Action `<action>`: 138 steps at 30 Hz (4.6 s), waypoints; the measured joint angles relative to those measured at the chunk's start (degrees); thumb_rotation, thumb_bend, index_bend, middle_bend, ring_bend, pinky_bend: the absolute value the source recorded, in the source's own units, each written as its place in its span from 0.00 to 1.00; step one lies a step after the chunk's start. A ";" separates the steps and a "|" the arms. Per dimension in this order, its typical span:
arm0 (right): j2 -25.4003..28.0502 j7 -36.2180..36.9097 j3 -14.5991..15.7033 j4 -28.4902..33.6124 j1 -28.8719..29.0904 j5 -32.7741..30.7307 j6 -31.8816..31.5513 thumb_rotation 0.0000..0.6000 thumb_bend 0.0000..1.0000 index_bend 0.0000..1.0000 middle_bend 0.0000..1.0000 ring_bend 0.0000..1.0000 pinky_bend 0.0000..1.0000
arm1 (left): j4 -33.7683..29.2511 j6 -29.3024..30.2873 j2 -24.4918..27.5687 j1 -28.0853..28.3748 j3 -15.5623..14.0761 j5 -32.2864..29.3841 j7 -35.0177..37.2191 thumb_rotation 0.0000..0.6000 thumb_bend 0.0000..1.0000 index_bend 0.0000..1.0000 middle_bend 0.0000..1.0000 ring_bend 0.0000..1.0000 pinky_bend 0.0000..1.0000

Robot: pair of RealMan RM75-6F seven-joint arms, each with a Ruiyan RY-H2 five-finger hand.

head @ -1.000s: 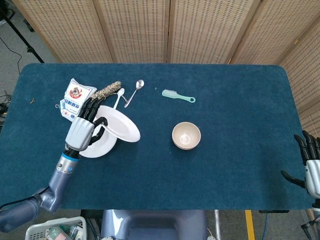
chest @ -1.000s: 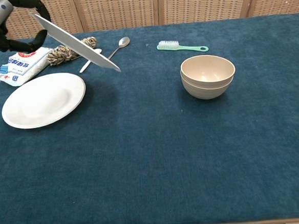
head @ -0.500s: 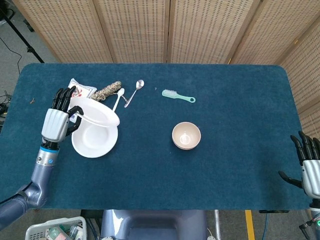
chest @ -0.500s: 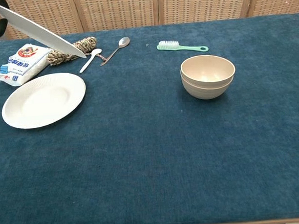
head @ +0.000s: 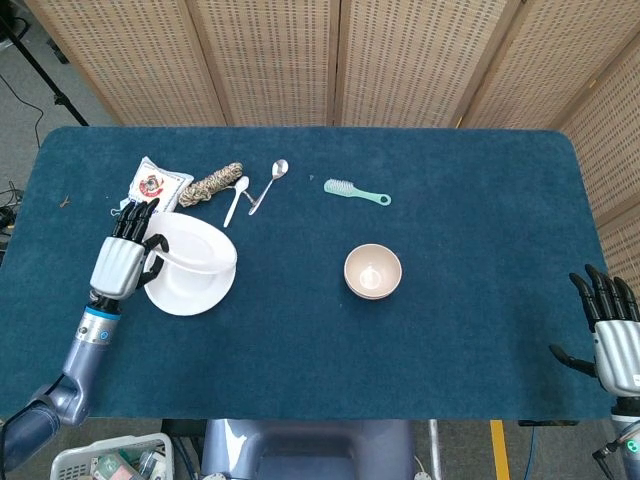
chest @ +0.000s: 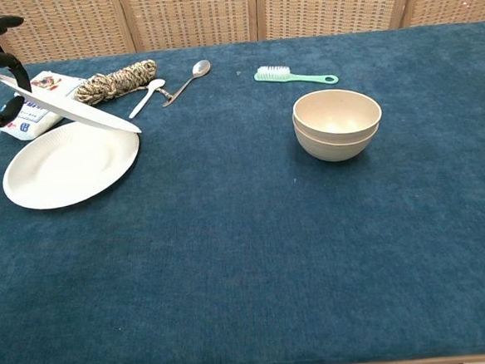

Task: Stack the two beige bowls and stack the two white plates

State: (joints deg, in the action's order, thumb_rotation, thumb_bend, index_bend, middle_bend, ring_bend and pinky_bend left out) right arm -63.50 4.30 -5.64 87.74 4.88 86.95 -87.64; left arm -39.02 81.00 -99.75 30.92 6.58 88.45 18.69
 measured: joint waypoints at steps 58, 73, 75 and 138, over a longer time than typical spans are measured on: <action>0.46 0.08 0.48 1.25 -0.02 0.62 0.09 1.00 0.00 0.00 0.00 0.00 0.00 | -36.68 -26.82 23.06 -0.86 -8.87 -3.45 -2.97 1.00 0.02 0.00 0.00 0.00 0.00; 0.53 0.11 0.47 1.34 -0.02 0.61 0.05 1.00 0.00 0.00 0.00 0.00 0.00 | -37.55 -30.04 22.06 0.48 -9.37 -3.44 1.43 1.00 0.02 0.00 0.00 0.00 0.00; 0.55 0.10 0.46 1.35 -0.04 0.62 0.01 1.00 0.00 0.00 0.00 0.00 0.00 | -37.78 -30.35 22.16 0.56 -9.44 -3.50 1.52 1.00 0.02 0.00 0.00 0.00 0.00; 0.73 0.14 0.47 1.74 -0.11 0.63 -0.04 1.00 0.00 0.00 0.00 0.00 0.00 | -47.47 -29.84 28.61 1.06 -13.40 1.15 6.94 1.00 0.02 0.00 0.00 0.00 0.01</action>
State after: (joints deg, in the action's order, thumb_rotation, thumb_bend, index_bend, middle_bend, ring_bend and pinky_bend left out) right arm -62.76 4.44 -5.17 89.48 4.77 87.58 -87.68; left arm -86.49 51.16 -71.14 31.98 -6.83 89.59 25.63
